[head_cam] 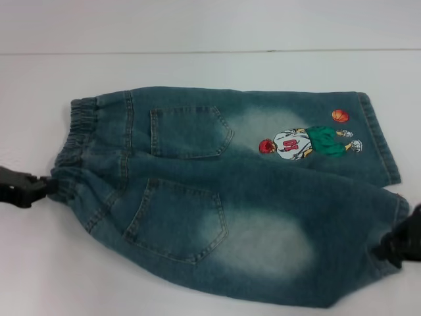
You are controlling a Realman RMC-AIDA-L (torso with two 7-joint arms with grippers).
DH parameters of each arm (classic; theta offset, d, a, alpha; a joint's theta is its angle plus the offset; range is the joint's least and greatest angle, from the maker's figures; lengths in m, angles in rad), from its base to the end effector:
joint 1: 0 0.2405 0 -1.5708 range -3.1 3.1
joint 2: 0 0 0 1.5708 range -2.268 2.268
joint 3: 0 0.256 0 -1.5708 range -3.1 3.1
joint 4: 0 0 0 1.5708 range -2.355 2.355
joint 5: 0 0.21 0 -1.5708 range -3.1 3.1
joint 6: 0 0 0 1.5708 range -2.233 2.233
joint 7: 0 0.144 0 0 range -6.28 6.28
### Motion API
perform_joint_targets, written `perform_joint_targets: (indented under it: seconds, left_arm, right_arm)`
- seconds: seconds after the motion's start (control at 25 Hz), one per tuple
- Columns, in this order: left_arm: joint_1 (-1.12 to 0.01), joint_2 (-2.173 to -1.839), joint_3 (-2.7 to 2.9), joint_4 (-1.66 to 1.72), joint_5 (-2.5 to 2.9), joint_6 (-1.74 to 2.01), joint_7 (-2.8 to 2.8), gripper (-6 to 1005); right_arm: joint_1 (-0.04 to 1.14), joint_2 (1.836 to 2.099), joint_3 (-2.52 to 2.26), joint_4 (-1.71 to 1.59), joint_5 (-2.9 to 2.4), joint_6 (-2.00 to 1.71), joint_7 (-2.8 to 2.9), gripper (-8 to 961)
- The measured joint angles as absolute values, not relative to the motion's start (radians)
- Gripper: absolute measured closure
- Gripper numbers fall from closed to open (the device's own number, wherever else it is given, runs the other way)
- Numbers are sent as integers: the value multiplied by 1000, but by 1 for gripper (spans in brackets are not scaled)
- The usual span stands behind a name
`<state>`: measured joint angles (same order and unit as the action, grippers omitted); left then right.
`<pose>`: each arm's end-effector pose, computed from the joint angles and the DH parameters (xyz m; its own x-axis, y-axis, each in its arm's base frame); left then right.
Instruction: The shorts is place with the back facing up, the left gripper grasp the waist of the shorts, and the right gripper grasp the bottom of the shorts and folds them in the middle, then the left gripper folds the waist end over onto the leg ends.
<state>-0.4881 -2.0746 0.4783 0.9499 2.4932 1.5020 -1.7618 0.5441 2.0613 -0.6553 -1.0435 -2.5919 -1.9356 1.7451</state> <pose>-0.3341 0.3231 0.0625 0.6867 0.6772 0.2641 0.7206 -0.5862 -0.3703 0.2825 0.2926 0.0533 0.8102 -0.5832 0.0588 -0.5829 -0.8122 -0.0226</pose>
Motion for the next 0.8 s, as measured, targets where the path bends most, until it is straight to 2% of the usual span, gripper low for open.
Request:
perform_joint_targets:
  seconds: [0.56, 0.8]
  left_arm:
    - [-500, -2074, 437, 971, 2421, 1451, -1881, 938]
    - [-498, -2087, 434, 991, 2412, 1395, -1927, 937]
  right_arm:
    - [500, 2064, -451, -1054, -2353, -1754, 1637, 930]
    - [504, 2073, -421, -1050, -2301, -1636, 1674, 931]
